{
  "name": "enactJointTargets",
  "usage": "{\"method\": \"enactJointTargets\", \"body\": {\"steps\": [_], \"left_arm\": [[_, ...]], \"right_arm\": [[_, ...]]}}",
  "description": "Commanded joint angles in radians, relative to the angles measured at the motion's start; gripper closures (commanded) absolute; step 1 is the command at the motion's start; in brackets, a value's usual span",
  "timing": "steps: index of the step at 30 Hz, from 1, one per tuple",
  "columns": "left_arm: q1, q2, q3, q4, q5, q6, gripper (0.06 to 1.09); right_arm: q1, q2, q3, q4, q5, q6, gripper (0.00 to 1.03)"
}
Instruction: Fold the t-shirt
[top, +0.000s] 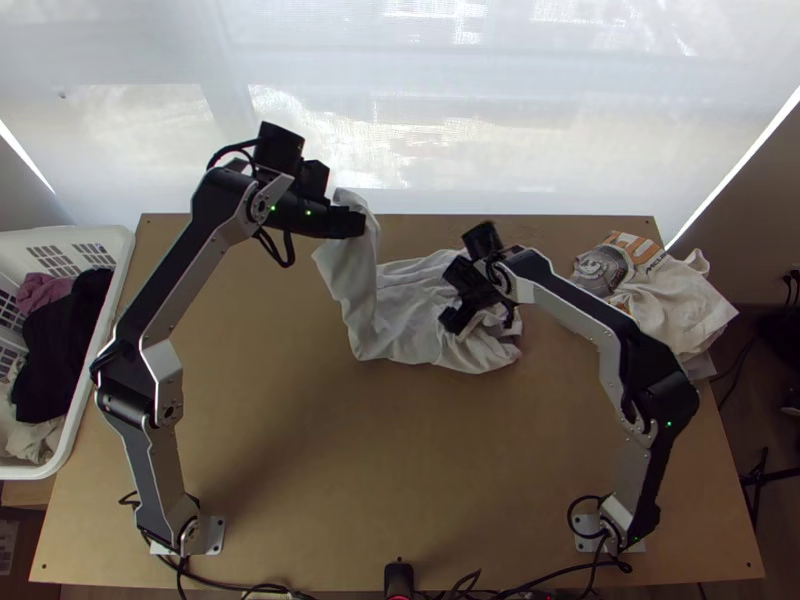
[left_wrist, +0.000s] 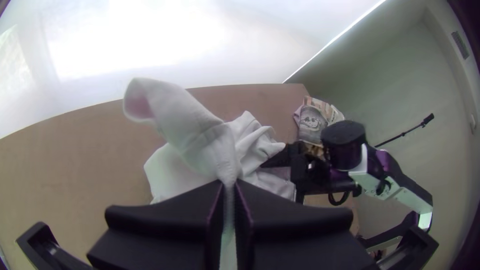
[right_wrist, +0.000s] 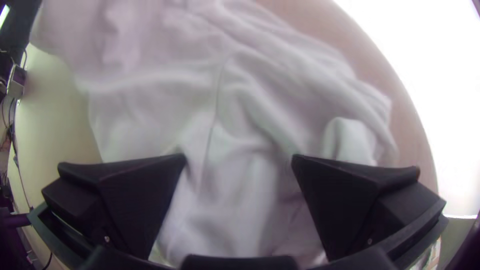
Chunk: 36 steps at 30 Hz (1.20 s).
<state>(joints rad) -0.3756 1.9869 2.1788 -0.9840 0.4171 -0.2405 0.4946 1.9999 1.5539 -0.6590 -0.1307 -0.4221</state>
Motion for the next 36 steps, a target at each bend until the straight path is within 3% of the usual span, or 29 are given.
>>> {"method": "enactJointTargets", "body": {"steps": [1,18,27,36], "left_arm": [[-0.036,0.026,0.016,0.053,0.015,-0.020,1.05],[-0.141,0.066,0.033,0.232,0.012,-0.068,1.05],[-0.229,0.099,0.033,0.389,0.008,-0.106,1.05],[-0.272,0.167,0.032,0.450,0.008,-0.120,1.05]], "right_arm": [[-0.033,-0.151,0.021,-0.034,-0.007,0.006,0.05],[-0.131,-0.474,0.061,-0.168,0.020,0.037,0.05],[-0.163,-0.610,0.000,-0.234,0.060,0.045,0.05],[-0.174,-0.684,-0.054,-0.281,0.086,0.043,0.05]]}}
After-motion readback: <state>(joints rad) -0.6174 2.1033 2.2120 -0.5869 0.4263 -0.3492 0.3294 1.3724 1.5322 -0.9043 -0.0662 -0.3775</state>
